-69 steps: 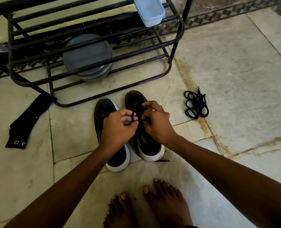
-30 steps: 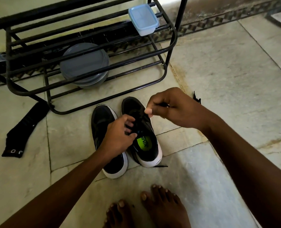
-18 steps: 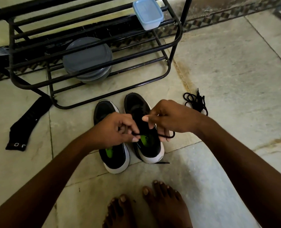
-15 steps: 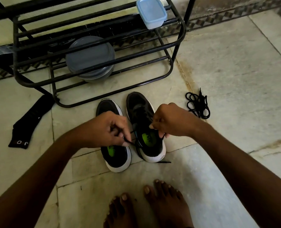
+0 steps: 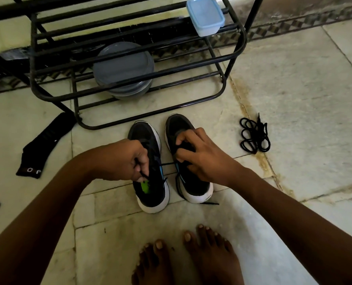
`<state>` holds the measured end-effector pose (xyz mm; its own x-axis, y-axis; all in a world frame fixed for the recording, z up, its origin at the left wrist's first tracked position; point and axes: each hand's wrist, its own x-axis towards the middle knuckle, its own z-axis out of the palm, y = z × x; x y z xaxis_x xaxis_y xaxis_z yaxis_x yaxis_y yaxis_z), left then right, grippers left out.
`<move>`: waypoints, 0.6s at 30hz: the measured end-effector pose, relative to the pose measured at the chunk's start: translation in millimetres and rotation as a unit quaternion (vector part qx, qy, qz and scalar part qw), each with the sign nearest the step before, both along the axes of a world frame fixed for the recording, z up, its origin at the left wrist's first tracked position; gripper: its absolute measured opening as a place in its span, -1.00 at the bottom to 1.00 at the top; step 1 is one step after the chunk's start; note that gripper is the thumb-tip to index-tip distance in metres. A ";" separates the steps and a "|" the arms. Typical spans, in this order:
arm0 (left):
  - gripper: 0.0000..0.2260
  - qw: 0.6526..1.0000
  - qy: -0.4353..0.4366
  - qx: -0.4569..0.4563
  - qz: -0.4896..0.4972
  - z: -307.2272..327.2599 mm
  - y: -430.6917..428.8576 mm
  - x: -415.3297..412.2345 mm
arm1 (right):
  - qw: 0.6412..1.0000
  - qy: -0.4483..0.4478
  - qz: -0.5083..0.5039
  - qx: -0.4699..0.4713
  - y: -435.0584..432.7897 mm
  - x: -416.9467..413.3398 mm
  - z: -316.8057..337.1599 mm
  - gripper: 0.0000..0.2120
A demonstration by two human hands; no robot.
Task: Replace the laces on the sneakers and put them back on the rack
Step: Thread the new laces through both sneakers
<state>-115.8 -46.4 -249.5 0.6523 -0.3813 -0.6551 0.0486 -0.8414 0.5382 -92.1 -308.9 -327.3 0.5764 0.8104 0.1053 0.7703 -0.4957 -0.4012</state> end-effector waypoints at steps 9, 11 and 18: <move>-0.88 0.999 0.040 -0.002 -0.018 -3.7 -10.4 -2.8 | 0.997 0.045 0.003 0.058 -3.8 1.0 -9.8 -0.86; -0.89 0.997 0.065 -0.012 -0.028 -4.3 -18.1 -4.7 | 0.991 0.087 -0.042 0.096 -10.0 0.9 -6.8 -0.85; -0.84 0.993 0.089 -0.046 -0.062 -3.2 -31.0 2.7 | 0.909 0.275 -0.218 0.224 -47.8 7.0 0.6 -0.77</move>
<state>-113.1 -77.4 -252.7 0.4732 -0.5159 -0.7141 0.0484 -0.7941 0.6058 -85.2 -356.7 -326.6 0.8975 0.4398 -0.0328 0.1620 -0.3979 -0.9030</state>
